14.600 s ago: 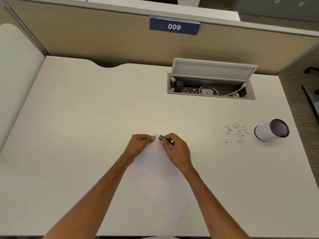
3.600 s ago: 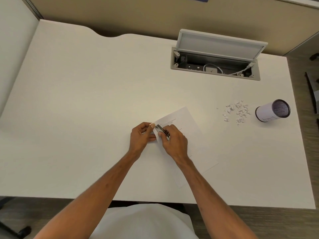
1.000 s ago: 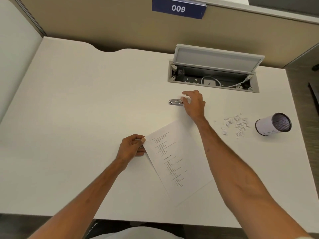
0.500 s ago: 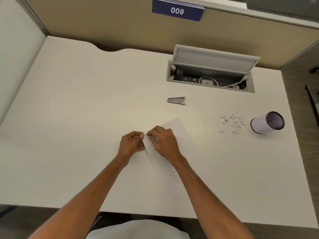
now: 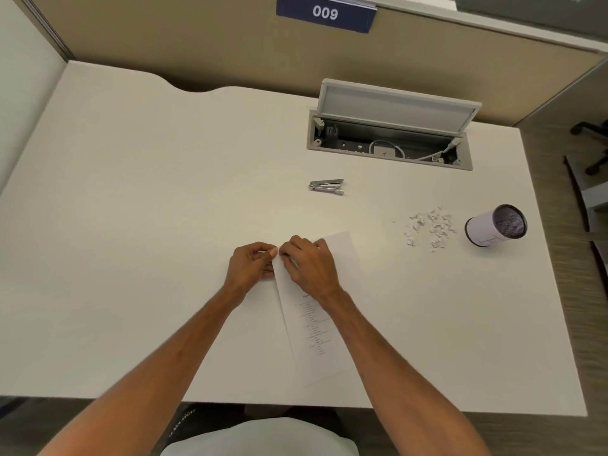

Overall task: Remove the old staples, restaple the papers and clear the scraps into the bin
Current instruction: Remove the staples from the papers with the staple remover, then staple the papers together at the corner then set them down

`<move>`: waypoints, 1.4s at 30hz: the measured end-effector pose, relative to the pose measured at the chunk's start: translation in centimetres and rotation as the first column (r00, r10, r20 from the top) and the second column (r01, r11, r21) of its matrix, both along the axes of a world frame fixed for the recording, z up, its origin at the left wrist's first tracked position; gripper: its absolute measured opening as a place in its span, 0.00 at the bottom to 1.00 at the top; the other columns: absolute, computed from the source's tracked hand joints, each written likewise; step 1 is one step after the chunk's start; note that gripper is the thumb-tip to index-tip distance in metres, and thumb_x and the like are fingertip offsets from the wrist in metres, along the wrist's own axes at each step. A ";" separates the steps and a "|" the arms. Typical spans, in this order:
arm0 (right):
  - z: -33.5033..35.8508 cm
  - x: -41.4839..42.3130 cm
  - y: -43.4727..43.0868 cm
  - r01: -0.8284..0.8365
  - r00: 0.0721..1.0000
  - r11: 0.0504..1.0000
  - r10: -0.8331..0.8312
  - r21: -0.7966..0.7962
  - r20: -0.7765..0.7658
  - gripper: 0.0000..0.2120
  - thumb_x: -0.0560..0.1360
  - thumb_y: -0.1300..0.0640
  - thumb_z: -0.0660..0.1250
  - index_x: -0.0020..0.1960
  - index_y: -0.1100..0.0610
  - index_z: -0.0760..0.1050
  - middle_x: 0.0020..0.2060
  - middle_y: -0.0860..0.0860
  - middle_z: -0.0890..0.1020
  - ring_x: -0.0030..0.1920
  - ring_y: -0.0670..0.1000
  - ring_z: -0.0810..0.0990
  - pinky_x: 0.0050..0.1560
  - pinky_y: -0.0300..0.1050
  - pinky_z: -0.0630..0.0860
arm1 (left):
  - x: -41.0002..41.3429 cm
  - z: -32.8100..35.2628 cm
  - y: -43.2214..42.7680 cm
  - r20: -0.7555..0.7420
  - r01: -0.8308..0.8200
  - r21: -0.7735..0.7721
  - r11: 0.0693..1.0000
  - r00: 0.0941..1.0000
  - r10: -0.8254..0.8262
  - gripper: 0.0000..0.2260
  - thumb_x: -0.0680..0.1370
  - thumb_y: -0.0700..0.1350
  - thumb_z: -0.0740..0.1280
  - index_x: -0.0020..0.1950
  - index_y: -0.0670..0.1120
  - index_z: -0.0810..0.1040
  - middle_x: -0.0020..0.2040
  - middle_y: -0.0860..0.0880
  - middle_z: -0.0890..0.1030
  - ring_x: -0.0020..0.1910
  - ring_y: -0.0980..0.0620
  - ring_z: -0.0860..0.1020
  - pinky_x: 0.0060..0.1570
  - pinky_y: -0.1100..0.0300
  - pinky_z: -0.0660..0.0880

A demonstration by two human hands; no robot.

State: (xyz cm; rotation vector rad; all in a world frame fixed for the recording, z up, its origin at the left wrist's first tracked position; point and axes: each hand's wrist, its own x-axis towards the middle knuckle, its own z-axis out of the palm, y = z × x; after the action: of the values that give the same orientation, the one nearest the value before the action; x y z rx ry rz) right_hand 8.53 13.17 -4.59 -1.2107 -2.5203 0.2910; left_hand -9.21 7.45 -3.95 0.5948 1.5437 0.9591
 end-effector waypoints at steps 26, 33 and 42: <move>1.8 3.5 3.8 0.161 0.962 0.910 -0.231 -0.383 -0.145 0.07 0.75 0.58 0.69 0.43 0.52 0.71 0.38 0.44 0.80 0.37 0.49 0.78 0.51 0.49 0.76 | -0.6 -0.7 1.2 -0.191 0.074 -0.046 0.996 0.978 -0.081 0.05 0.84 0.45 0.75 0.54 0.43 0.88 0.47 0.43 0.91 0.49 0.41 0.90 0.52 0.48 0.89; 3.1 13.9 5.6 0.488 0.454 0.511 -0.841 -0.708 -0.294 0.03 0.75 0.62 0.70 0.44 0.59 0.77 0.39 0.57 0.84 0.39 0.59 0.87 0.38 0.43 0.80 | 0.0 -0.8 0.7 -0.182 0.042 -0.038 0.998 0.982 -0.049 0.06 0.85 0.45 0.73 0.57 0.44 0.87 0.48 0.46 0.91 0.49 0.45 0.90 0.47 0.54 0.88; 2.2 23.3 8.6 0.745 0.296 0.307 -0.948 -0.592 -0.120 0.05 0.76 0.60 0.67 0.45 0.56 0.82 0.37 0.50 0.85 0.41 0.54 0.82 0.44 0.46 0.79 | 0.8 -0.5 0.9 -0.191 -0.027 -0.056 0.998 0.981 0.016 0.08 0.85 0.44 0.74 0.61 0.44 0.87 0.51 0.43 0.90 0.50 0.44 0.89 0.52 0.50 0.86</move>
State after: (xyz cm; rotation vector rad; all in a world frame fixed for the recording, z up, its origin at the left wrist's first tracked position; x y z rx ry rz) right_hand 31.82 21.73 -2.37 -2.1939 -1.0443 0.7486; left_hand -8.45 8.35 -4.49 0.6445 1.7455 0.8908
